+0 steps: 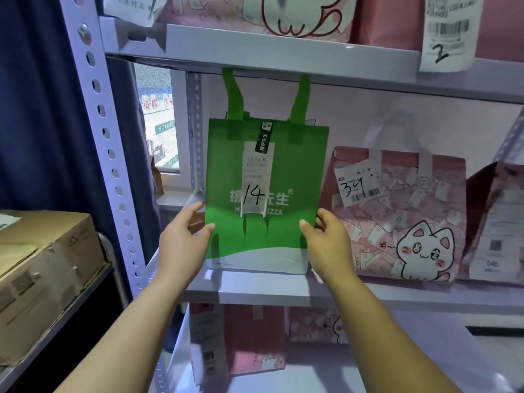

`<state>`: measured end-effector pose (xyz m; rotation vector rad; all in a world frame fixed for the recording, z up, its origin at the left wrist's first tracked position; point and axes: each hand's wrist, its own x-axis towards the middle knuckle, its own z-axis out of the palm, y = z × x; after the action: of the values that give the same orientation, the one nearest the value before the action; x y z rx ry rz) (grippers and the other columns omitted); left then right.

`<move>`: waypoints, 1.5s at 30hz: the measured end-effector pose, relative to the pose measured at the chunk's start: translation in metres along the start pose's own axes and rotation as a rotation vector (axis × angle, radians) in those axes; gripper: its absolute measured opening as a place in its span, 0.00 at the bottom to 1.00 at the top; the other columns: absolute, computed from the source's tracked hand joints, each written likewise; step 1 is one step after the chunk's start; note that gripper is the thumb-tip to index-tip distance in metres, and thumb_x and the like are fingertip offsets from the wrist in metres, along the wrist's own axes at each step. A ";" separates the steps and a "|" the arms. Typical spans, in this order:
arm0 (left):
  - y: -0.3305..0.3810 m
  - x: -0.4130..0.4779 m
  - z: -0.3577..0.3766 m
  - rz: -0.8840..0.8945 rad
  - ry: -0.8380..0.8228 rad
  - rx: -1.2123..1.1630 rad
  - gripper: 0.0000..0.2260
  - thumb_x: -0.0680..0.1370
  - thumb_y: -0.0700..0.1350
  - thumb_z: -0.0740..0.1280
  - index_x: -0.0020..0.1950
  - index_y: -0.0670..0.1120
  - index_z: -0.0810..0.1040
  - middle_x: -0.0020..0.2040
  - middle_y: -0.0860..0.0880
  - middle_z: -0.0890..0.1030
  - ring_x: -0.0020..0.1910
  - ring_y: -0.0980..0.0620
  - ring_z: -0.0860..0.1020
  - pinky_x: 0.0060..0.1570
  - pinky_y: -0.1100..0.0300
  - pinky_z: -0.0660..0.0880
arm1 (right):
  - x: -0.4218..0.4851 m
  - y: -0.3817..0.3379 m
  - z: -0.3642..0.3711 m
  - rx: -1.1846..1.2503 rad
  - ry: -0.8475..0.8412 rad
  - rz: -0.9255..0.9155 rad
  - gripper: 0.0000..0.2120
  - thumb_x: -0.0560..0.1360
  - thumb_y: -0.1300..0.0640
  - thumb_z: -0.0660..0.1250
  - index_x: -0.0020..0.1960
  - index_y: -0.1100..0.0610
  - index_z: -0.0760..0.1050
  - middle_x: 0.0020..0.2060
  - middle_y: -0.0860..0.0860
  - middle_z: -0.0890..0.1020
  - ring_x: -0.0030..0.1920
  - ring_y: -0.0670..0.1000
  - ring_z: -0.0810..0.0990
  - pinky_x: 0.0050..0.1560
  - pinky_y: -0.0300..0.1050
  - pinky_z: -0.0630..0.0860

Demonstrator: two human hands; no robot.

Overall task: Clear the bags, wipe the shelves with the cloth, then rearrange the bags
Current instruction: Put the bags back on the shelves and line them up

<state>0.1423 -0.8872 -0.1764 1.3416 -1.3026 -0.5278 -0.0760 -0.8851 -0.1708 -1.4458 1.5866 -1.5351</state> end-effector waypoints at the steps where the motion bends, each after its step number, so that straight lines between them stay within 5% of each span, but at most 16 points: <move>1: 0.000 -0.002 -0.002 0.004 0.000 -0.015 0.19 0.74 0.38 0.69 0.65 0.48 0.74 0.54 0.52 0.81 0.53 0.56 0.78 0.55 0.61 0.73 | -0.002 -0.001 -0.002 0.011 0.010 -0.003 0.20 0.77 0.58 0.66 0.68 0.56 0.69 0.57 0.44 0.76 0.58 0.48 0.76 0.60 0.43 0.72; 6: 0.010 -0.017 -0.012 0.056 0.050 -0.027 0.16 0.74 0.42 0.69 0.61 0.49 0.75 0.54 0.52 0.78 0.52 0.54 0.77 0.54 0.58 0.73 | -0.015 -0.012 -0.023 -0.020 0.098 -0.107 0.13 0.76 0.57 0.67 0.60 0.52 0.74 0.53 0.46 0.78 0.50 0.40 0.76 0.47 0.30 0.69; 11: 0.029 -0.046 -0.022 0.098 0.078 -0.103 0.08 0.74 0.44 0.70 0.52 0.52 0.78 0.47 0.53 0.81 0.44 0.61 0.78 0.50 0.49 0.78 | -0.039 -0.028 -0.057 0.053 0.147 -0.215 0.04 0.75 0.57 0.68 0.48 0.49 0.76 0.44 0.41 0.80 0.44 0.37 0.78 0.43 0.28 0.73; 16: 0.033 -0.090 -0.020 0.072 0.021 -0.146 0.05 0.73 0.45 0.71 0.44 0.56 0.80 0.42 0.55 0.82 0.43 0.51 0.81 0.47 0.45 0.79 | -0.071 -0.023 -0.090 0.144 0.084 -0.225 0.06 0.75 0.59 0.68 0.42 0.48 0.78 0.40 0.47 0.82 0.40 0.42 0.80 0.36 0.33 0.77; 20: 0.026 -0.131 -0.010 0.019 -0.035 -0.149 0.06 0.73 0.45 0.71 0.41 0.58 0.81 0.40 0.56 0.83 0.42 0.49 0.82 0.42 0.54 0.80 | -0.096 -0.007 -0.111 0.121 -0.037 -0.156 0.07 0.75 0.59 0.68 0.42 0.48 0.78 0.39 0.46 0.83 0.41 0.43 0.81 0.42 0.40 0.79; 23: 0.015 -0.163 -0.004 -0.052 -0.049 -0.126 0.04 0.72 0.46 0.72 0.42 0.56 0.81 0.39 0.54 0.83 0.42 0.49 0.81 0.46 0.50 0.79 | -0.114 0.009 -0.126 0.063 -0.123 -0.081 0.04 0.75 0.57 0.68 0.43 0.49 0.78 0.41 0.47 0.83 0.45 0.49 0.81 0.47 0.46 0.79; 37: -0.059 -0.276 0.021 -0.358 -0.015 -0.072 0.03 0.73 0.44 0.71 0.41 0.52 0.81 0.36 0.54 0.82 0.36 0.55 0.81 0.38 0.59 0.77 | -0.165 0.109 -0.129 -0.054 -0.348 0.148 0.03 0.74 0.56 0.67 0.42 0.50 0.78 0.39 0.48 0.82 0.43 0.50 0.81 0.48 0.51 0.80; 45: -0.109 -0.285 0.026 -0.444 -0.047 -0.008 0.10 0.73 0.43 0.70 0.39 0.59 0.80 0.37 0.57 0.82 0.36 0.57 0.81 0.40 0.56 0.78 | -0.170 0.167 -0.094 -0.112 -0.425 0.273 0.04 0.73 0.57 0.68 0.39 0.52 0.79 0.38 0.49 0.84 0.42 0.51 0.82 0.48 0.54 0.79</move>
<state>0.0791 -0.6730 -0.3853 1.6282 -1.0363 -0.8712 -0.1628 -0.7282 -0.3543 -1.4268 1.5459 -0.9251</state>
